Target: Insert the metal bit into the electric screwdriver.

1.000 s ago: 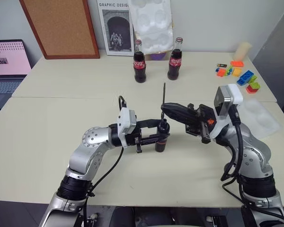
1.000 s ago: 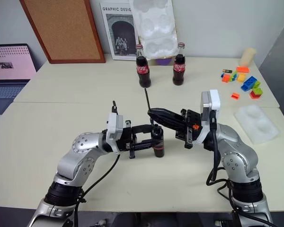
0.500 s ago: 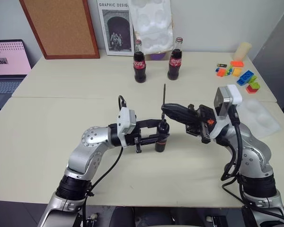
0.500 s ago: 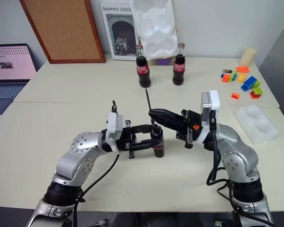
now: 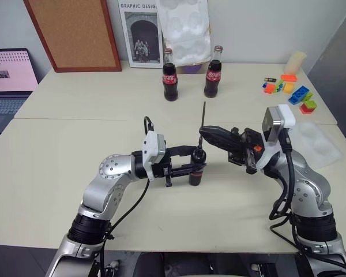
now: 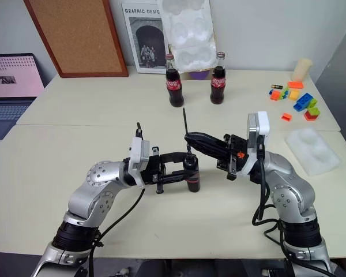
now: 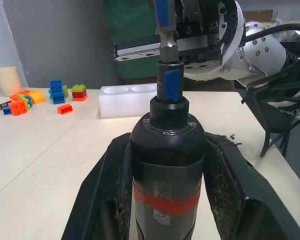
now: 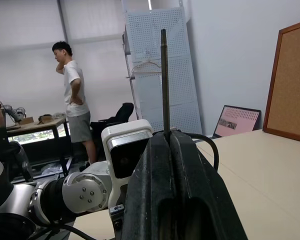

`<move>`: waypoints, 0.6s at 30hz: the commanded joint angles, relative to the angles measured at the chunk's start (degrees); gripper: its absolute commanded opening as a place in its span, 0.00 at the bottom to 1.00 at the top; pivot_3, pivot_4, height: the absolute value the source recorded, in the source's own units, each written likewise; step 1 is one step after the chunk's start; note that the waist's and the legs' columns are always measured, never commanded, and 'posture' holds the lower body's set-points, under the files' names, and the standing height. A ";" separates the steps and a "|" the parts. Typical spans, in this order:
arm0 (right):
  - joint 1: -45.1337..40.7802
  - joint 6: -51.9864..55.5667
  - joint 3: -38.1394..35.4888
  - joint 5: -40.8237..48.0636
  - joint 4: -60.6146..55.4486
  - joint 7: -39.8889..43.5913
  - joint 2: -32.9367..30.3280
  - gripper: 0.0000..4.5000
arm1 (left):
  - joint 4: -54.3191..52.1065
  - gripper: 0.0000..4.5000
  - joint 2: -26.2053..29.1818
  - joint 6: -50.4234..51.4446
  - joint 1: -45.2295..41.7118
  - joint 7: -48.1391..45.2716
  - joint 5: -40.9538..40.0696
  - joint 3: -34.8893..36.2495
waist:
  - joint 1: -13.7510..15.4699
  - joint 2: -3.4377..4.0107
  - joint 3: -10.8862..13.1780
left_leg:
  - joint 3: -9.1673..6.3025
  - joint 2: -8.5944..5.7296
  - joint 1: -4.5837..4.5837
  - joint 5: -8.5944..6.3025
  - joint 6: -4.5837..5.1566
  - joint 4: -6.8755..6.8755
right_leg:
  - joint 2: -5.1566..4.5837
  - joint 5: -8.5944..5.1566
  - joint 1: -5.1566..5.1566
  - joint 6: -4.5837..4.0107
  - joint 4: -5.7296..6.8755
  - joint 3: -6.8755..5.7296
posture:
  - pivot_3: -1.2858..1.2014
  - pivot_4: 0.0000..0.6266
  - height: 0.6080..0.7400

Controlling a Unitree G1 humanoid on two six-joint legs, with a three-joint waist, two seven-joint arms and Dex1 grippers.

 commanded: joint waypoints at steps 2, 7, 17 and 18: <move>0.45 -1.00 -0.89 -0.10 -0.90 0.63 -0.30 0.00 | -0.83 0.36 0.87 0.16 0.27 -0.68 0.50 -0.52 | 0.00 0.00 0.00 | 0.00 0.00 0.00 0.00 0.00 0.00 | 0.00 0.00 0.00 0.00 0.00 0.00 | 0.52 0.24 1.00; 0.40 -1.00 -0.26 -0.53 -1.30 1.60 -0.82 0.00 | -0.72 0.36 0.78 0.09 0.24 -0.63 0.59 -0.57 | 0.00 0.00 0.00 | 0.00 0.00 0.00 0.00 0.00 0.00 | 0.00 0.00 0.00 0.00 0.00 0.00 | 0.52 0.24 1.00; -4.25 1.05 1.73 -3.63 2.54 8.08 -7.69 0.00 | -0.42 0.36 0.74 -0.24 0.00 -1.22 0.93 -0.78 | -0.01 0.00 0.00 | 0.02 0.00 0.12 0.00 0.00 0.00 | 0.00 -0.01 0.08 0.01 0.01 0.01 | 0.52 0.24 1.00; -5.34 1.58 2.07 -3.77 3.23 8.97 -8.62 0.00 | -0.39 0.36 0.73 -0.27 -0.02 -1.28 0.96 -0.79 | -0.04 0.00 0.00 | 0.02 0.00 0.18 0.00 0.00 0.00 | 0.00 -0.01 0.12 0.02 0.01 0.01 | 0.52 0.24 1.00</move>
